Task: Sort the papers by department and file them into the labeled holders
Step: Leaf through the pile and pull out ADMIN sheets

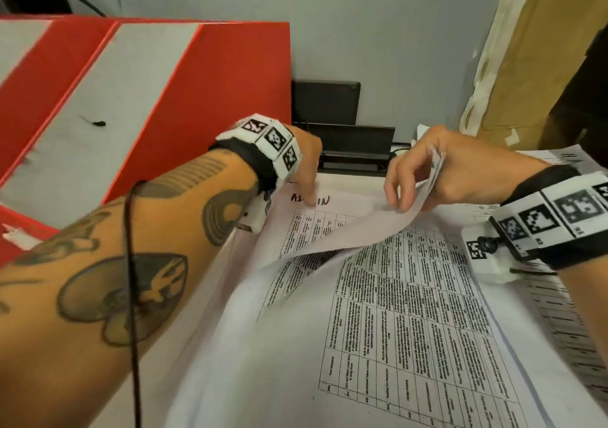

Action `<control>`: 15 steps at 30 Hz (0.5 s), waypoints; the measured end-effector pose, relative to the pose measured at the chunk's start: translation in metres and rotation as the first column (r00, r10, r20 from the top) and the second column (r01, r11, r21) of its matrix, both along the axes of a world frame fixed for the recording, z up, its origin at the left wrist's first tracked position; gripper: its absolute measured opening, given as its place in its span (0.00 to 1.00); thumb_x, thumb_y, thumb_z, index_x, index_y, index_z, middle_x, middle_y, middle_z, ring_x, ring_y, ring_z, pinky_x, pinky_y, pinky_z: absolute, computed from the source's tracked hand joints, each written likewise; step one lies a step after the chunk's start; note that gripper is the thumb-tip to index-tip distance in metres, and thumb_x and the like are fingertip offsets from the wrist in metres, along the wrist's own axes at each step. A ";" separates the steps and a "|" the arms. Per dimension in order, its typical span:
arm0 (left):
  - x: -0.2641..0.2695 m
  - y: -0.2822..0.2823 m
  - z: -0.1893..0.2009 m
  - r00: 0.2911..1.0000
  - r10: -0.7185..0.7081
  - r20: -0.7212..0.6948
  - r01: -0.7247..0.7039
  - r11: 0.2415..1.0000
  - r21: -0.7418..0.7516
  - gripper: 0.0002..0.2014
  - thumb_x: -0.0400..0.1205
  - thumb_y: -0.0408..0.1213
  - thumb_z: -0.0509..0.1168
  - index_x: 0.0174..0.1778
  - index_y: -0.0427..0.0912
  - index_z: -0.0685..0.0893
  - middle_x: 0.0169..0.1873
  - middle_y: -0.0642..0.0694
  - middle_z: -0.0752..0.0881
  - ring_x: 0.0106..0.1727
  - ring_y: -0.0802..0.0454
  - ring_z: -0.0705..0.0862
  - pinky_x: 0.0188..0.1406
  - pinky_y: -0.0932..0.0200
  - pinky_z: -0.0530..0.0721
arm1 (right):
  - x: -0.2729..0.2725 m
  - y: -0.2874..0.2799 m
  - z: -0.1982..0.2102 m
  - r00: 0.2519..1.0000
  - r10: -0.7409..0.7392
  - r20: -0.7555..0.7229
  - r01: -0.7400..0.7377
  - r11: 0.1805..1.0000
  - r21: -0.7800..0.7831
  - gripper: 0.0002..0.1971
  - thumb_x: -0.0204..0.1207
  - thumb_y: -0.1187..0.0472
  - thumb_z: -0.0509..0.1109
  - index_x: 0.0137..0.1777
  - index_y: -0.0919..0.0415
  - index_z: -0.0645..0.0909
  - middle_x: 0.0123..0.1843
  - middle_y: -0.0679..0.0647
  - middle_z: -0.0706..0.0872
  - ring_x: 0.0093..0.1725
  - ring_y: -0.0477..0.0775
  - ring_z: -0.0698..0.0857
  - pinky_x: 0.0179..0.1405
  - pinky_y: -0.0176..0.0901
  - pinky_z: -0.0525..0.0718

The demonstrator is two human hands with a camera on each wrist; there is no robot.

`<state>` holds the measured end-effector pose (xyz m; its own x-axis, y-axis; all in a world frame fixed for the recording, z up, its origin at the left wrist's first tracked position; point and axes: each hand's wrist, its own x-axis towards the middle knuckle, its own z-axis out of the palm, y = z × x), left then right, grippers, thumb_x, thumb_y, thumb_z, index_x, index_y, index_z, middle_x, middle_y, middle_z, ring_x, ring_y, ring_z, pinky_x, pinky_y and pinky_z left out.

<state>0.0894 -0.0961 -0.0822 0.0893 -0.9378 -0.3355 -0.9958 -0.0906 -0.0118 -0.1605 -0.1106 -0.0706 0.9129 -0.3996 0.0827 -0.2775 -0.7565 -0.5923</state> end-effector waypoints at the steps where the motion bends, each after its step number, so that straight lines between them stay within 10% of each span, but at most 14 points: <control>1: -0.001 -0.002 -0.004 0.999 -0.003 0.035 0.001 0.999 0.040 0.27 0.67 0.56 0.85 0.57 0.44 0.93 0.53 0.49 0.92 0.55 0.47 0.90 0.64 0.44 0.89 | 0.000 0.000 0.001 1.000 0.002 -0.002 -0.002 1.000 0.005 0.29 0.63 0.79 0.84 0.32 0.36 0.91 0.42 0.55 0.94 0.45 0.57 0.93 0.52 0.47 0.88; 10: -0.002 0.001 -0.004 0.994 -0.013 0.106 0.032 0.984 -0.177 0.20 0.72 0.47 0.84 0.56 0.43 0.91 0.47 0.50 0.90 0.52 0.47 0.89 0.58 0.47 0.91 | -0.001 -0.003 -0.001 0.998 -0.064 0.000 0.064 0.998 -0.006 0.21 0.63 0.76 0.85 0.34 0.44 0.92 0.43 0.55 0.95 0.47 0.60 0.93 0.57 0.70 0.88; 15: -0.004 0.003 0.000 0.993 0.039 0.114 -0.010 0.970 -0.244 0.18 0.75 0.47 0.82 0.56 0.43 0.91 0.53 0.46 0.90 0.53 0.43 0.89 0.56 0.44 0.91 | 0.000 0.000 0.000 0.997 -0.076 -0.008 0.075 0.997 -0.032 0.18 0.64 0.74 0.86 0.38 0.46 0.93 0.44 0.52 0.95 0.47 0.55 0.94 0.56 0.65 0.90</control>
